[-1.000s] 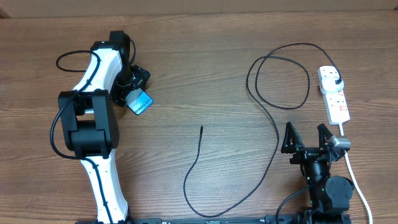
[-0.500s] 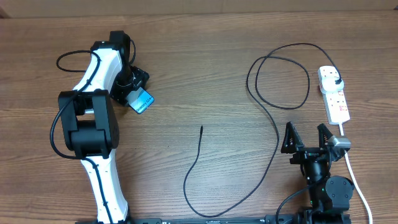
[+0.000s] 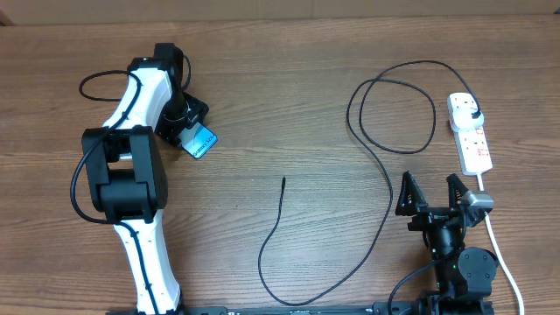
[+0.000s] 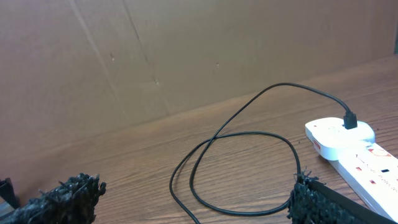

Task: Plug charger to phone and switch on socket
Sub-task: 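Close the left gripper on the phone's top edge, then lift the phone upright with the left gripper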

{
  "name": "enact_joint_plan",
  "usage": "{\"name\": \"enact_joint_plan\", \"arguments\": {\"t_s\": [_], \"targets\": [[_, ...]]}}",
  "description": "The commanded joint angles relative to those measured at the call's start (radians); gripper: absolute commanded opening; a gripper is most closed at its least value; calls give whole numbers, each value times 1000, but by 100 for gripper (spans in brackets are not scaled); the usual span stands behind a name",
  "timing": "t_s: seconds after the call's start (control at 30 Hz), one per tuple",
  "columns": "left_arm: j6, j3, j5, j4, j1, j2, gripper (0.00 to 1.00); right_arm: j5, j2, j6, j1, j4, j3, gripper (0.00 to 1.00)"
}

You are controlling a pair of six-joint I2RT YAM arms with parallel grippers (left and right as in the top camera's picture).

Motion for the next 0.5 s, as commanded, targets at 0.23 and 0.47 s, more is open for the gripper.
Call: {"name": "enact_joint_plan", "arguments": {"t_s": [0.23, 0.47], "targets": [[-2, -2, 9, 6, 6, 51, 4, 6, -6, -3, 6, 3, -11, 100], [26, 142, 10, -73, 4, 46, 4, 6, -6, -3, 6, 3, -11, 100]]}}
